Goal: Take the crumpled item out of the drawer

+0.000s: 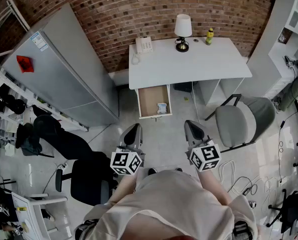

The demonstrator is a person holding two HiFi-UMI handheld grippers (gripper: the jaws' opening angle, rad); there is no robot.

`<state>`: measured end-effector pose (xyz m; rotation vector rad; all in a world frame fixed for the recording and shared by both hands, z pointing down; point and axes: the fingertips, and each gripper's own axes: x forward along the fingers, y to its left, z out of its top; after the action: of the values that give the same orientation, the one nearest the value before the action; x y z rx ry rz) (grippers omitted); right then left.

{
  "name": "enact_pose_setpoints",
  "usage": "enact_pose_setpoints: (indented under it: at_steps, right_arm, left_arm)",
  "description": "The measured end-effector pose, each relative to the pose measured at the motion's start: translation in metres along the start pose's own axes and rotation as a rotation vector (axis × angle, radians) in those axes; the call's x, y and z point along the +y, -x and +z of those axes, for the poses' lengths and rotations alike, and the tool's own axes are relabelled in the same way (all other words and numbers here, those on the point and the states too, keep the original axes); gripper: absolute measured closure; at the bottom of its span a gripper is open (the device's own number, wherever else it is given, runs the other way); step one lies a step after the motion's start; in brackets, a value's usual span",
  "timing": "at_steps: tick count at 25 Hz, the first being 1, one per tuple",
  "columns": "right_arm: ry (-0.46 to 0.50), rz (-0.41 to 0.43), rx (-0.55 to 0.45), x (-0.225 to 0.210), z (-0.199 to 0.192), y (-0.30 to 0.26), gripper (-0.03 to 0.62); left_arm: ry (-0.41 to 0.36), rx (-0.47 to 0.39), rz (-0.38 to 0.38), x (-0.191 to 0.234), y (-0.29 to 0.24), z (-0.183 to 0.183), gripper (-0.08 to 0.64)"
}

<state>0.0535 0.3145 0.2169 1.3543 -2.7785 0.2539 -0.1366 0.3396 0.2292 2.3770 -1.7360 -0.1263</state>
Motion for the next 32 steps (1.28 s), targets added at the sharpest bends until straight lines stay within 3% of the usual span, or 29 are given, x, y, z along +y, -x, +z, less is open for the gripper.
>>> enact_pose_setpoints:
  at_steps: [21, 32]
  right_arm:
    - [-0.031, 0.015, 0.012, -0.074, -0.001, 0.012, 0.584]
    - [-0.026, -0.017, 0.035, -0.102, -0.004, -0.054, 0.584]
  left_arm:
    - [-0.011, -0.004, 0.067, -0.044, -0.033, -0.006, 0.551]
    - [-0.001, 0.013, 0.013, -0.002, -0.102, -0.013, 0.552]
